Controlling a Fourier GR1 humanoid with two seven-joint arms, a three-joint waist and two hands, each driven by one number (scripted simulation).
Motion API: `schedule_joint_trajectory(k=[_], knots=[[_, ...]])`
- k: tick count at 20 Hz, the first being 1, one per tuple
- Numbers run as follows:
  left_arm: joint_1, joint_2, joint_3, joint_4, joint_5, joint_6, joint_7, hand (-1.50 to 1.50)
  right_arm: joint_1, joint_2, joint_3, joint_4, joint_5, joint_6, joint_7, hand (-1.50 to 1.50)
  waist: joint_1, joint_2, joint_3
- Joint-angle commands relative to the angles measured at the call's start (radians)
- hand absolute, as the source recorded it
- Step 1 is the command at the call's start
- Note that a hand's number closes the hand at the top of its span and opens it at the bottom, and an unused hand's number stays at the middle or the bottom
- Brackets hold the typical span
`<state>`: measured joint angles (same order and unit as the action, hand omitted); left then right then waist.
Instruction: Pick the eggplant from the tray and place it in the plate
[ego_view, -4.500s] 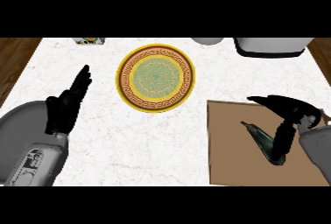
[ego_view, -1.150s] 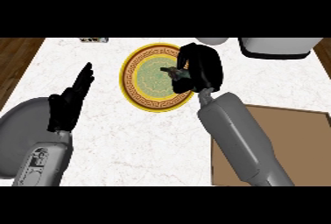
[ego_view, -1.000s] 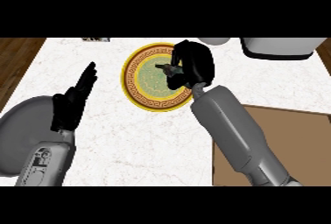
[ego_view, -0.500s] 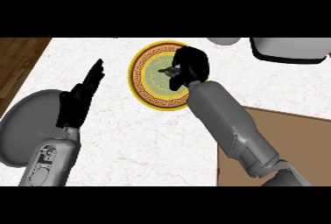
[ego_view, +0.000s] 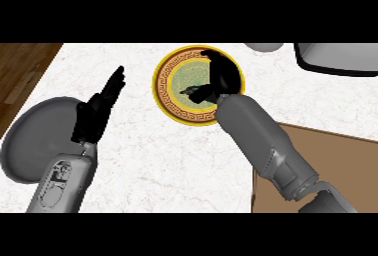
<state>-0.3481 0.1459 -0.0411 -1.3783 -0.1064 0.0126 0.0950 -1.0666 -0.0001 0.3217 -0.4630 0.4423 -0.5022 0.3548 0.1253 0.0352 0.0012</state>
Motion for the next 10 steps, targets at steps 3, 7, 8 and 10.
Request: schedule_joint_trajectory(k=[3,7,8,10], knots=[[0.029,0.009,0.006,0.012,0.000,-0.009,-0.039,0.00,0.000,0.000,-0.083,-0.056,-0.180,-0.144,-0.139,-1.50,-0.001,-0.002,0.001],[0.027,0.052,0.054,-0.006,0.019,-0.019,-0.020,0.00,0.056,0.000,-0.113,-0.115,-0.279,-0.247,-0.215,-1.50,-0.054,-0.021,0.000],[0.037,0.015,0.023,-0.048,0.004,0.011,0.029,0.00,0.060,0.000,-0.180,-0.086,-0.290,-0.253,-0.271,-1.50,-0.061,-0.020,0.001],[0.094,0.027,0.045,0.016,-0.010,0.020,-0.071,0.00,0.115,0.000,-0.201,-0.104,-0.291,-0.273,-0.330,-1.50,-0.099,-0.025,-0.001]])
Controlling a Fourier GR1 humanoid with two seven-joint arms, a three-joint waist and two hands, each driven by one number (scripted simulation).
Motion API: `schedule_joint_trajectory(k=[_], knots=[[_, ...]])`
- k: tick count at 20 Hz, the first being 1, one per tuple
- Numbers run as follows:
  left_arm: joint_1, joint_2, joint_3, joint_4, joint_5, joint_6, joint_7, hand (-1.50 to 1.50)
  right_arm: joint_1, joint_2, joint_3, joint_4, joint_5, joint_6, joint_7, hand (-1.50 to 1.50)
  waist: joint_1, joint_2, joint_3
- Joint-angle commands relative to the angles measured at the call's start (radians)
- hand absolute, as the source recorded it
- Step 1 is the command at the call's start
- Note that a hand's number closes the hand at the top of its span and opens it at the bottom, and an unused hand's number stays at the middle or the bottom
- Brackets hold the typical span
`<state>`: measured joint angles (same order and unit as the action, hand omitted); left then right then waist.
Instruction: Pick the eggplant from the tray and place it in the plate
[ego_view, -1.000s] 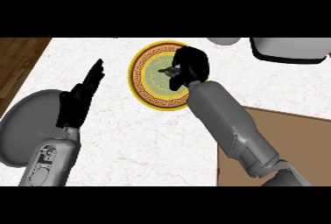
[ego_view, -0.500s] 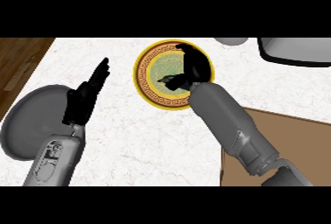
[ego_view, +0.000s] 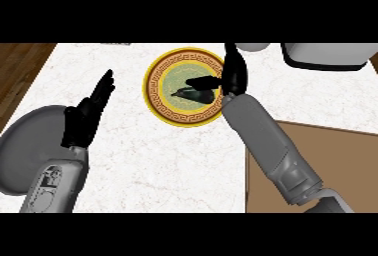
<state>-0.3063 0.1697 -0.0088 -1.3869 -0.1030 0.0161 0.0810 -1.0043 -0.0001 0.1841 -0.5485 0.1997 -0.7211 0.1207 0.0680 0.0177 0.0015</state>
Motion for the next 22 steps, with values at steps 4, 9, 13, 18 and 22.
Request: schedule_joint_trajectory(k=[4,9,13,18,22], knots=[[0.025,-0.015,0.013,0.006,-0.021,0.040,0.001,0.00,0.125,-0.038,-0.104,-0.091,-0.089,-0.035,-0.137,-1.50,-0.065,-0.017,-0.001],[0.071,0.000,0.016,-0.040,-0.014,0.013,0.001,0.00,0.253,-0.148,-0.147,-0.191,-0.137,0.111,-0.212,-1.50,-0.064,-0.017,-0.001],[0.093,0.040,0.049,-0.108,0.021,-0.026,0.068,0.00,0.450,-0.179,-0.063,-0.440,-0.112,0.179,-0.112,-1.50,-0.079,-0.026,-0.002],[0.148,0.002,0.036,-0.127,0.011,-0.025,0.009,0.00,0.413,-0.214,-0.177,-0.333,-0.146,0.245,-0.206,-1.50,-0.062,-0.018,-0.001],[0.026,0.025,0.078,-0.011,0.012,-0.042,0.017,0.00,0.418,-0.241,-0.242,-0.270,-0.173,0.307,-0.311,-1.50,-0.063,-0.016,-0.001]])
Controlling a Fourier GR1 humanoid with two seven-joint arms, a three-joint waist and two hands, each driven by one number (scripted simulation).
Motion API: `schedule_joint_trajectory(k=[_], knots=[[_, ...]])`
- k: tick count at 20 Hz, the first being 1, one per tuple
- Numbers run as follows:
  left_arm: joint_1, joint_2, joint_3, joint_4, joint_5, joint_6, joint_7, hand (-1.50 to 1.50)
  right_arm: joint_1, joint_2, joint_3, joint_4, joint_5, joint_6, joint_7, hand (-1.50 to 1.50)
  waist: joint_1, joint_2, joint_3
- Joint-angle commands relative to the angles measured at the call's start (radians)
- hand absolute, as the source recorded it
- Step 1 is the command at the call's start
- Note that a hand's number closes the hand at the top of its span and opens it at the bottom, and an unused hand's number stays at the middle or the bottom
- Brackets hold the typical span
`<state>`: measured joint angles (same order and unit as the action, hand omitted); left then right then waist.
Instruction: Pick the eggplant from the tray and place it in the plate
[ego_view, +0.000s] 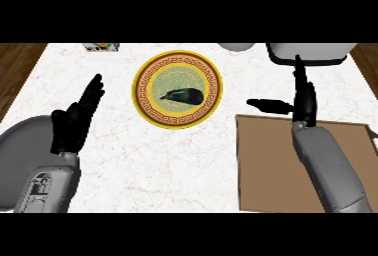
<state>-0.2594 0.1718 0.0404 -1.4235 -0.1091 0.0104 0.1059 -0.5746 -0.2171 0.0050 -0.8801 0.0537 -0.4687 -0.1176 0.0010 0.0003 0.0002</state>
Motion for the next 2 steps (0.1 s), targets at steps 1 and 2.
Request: schedule_joint_trajectory(k=[1,2], knots=[[-0.008,0.012,0.021,0.015,-0.008,-0.012,-0.014,0.00,0.052,-0.024,-0.034,-0.037,-0.001,0.051,-0.035,-1.50,0.000,0.000,0.000],[-0.019,-0.004,0.003,0.012,-0.022,0.006,0.003,0.00,0.001,-0.053,-0.085,0.104,-0.029,0.081,-0.083,-1.50,0.004,0.002,0.000]])
